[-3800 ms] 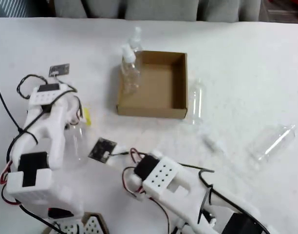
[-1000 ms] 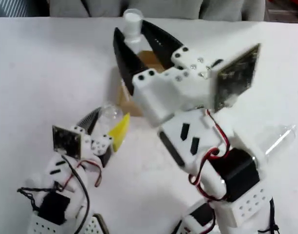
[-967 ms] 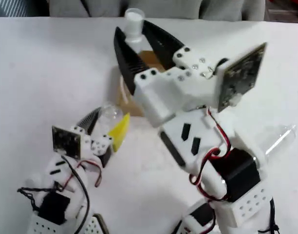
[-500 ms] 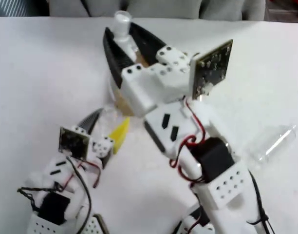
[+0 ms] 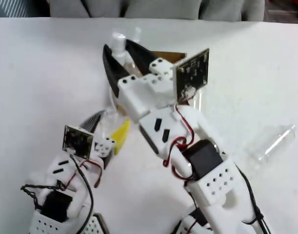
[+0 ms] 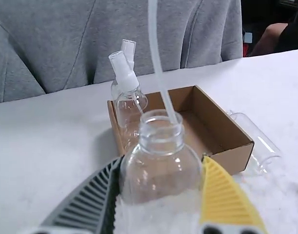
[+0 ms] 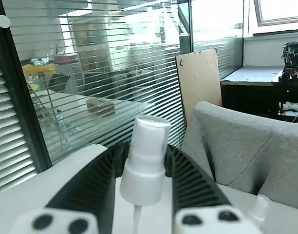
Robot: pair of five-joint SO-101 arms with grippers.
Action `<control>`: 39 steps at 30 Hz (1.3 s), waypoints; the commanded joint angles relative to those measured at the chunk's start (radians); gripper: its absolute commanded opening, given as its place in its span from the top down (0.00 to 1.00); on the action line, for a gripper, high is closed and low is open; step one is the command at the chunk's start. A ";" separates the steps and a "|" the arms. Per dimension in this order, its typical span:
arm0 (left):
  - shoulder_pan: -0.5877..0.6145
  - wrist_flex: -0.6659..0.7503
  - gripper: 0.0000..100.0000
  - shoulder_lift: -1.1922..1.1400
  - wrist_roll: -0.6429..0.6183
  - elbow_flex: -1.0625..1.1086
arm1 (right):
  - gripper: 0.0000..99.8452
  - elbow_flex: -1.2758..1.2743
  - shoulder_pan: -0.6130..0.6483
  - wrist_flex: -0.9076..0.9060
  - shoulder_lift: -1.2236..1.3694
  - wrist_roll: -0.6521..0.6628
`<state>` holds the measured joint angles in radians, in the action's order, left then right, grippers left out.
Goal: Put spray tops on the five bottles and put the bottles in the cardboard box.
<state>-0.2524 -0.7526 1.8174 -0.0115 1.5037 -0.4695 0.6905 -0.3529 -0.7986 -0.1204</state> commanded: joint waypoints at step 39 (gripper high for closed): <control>-0.012 0.003 0.98 0.015 0.011 -0.008 | 0.98 -0.462 0.107 0.012 -0.061 -0.011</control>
<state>-0.2509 -0.7557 1.8159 -0.0069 1.5052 -0.9344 0.7871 -0.3069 -0.8569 -0.1235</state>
